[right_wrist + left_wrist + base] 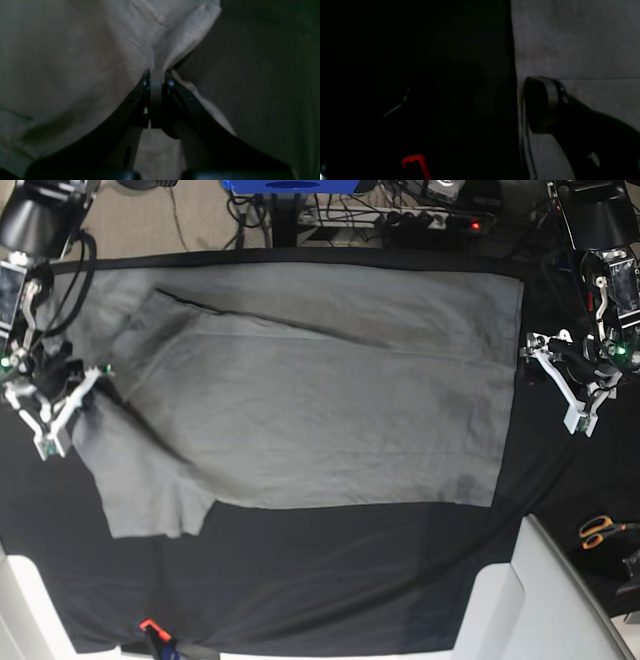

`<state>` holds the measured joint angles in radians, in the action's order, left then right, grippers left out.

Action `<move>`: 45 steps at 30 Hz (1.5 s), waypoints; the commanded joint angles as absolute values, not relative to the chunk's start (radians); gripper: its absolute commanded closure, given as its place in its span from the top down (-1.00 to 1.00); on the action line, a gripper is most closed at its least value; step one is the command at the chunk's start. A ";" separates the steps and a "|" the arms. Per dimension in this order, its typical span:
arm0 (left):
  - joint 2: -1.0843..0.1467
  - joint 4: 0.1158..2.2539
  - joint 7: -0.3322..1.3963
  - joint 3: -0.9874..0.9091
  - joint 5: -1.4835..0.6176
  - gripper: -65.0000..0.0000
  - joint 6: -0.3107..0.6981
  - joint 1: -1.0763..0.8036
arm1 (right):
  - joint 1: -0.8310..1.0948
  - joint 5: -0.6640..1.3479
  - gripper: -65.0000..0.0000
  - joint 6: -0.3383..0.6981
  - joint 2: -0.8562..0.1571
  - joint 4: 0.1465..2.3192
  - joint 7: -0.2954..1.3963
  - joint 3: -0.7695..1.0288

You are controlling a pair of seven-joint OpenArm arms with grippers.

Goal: Fold the T-shirt properly

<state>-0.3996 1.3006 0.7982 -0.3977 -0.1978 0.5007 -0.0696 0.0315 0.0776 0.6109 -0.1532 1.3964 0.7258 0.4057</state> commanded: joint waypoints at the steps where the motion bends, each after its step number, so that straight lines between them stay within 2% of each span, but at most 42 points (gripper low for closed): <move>1: -0.418 1.314 0.786 -0.403 -0.203 0.64 0.498 -0.061 | 0.035 0.087 -0.98 0.615 -0.165 1.434 0.727 0.409; 5: -0.418 1.314 0.786 -0.403 -0.203 0.64 0.498 -0.061 | 0.065 0.087 -0.95 0.611 -0.139 1.494 0.777 0.415; 7: -0.417 1.314 0.786 -0.403 -0.203 0.64 0.498 -0.061 | 0.065 0.087 -0.81 0.611 -0.128 1.529 0.825 0.460; 9: -0.404 1.314 0.786 -0.403 -0.203 0.64 0.498 -0.061 | 0.058 0.087 -0.47 0.613 -0.108 1.555 0.852 0.492; 12: -0.383 1.319 0.786 -0.403 -0.214 0.64 0.498 -0.059 | 0.021 0.084 0.25 0.613 -0.102 1.583 0.854 0.509; 14: -0.361 1.320 0.786 -0.403 -0.214 0.64 0.498 -0.059 | -0.028 0.084 0.57 0.613 -0.104 1.555 0.849 0.509; 15: -0.349 1.323 0.785 -0.403 -0.214 0.64 0.498 -0.062 | -0.065 0.081 0.63 0.611 -0.105 1.520 0.834 0.509; 20: -0.294 1.383 0.785 -0.403 -0.203 0.65 0.478 -0.068 | -0.217 0.081 0.62 0.611 -0.150 1.267 0.746 0.507; 23: -0.297 1.460 0.742 -0.403 -0.185 0.66 0.335 -0.079 | -0.237 0.081 0.62 0.611 -0.150 1.210 0.719 0.503; 28: -0.255 1.670 0.538 -0.341 -0.028 0.67 -0.002 -0.197 | -0.225 0.081 0.62 0.611 -0.148 1.210 0.684 0.499; 29: -0.257 1.685 0.538 -0.325 -0.024 0.67 -0.025 -0.208 | -0.222 0.081 0.62 0.611 -0.145 1.211 0.684 0.499; 32: -0.260 1.661 0.542 -0.312 -0.113 0.65 -0.025 -0.203 | -0.219 0.081 0.62 0.611 -0.145 1.211 0.684 0.499; 37: -0.314 1.494 0.542 -0.306 -0.337 0.66 -0.025 -0.159 | -0.217 0.081 0.62 0.610 -0.145 1.213 0.684 0.499; 45: -0.361 1.409 0.544 -0.303 -0.363 0.64 -0.025 -0.134 | -0.240 0.081 0.62 0.608 -0.151 1.199 0.636 0.507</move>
